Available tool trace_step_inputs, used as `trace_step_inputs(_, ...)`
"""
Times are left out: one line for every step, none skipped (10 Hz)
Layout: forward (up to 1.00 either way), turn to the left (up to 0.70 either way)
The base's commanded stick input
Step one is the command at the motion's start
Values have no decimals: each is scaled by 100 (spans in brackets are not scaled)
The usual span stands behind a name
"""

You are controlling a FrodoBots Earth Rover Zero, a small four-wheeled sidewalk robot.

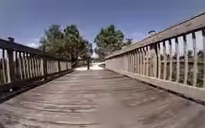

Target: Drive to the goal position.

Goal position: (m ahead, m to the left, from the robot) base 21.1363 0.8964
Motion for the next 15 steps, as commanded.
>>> trace_step_inputs(85, 0)
trace_step_inputs(85, 0)
trace_step_inputs(85, 0)
trace_step_inputs(85, 0)
trace_step_inputs(85, 0)
trace_step_inputs(85, 0)
trace_step_inputs(85, 0)
trace_step_inputs(85, 0)
trace_step_inputs(85, 0)
trace_step_inputs(85, 0)
trace_step_inputs(85, 0)
trace_step_inputs(85, 0)
trace_step_inputs(85, 0)
trace_step_inputs(85, 0)
trace_step_inputs(85, 0)
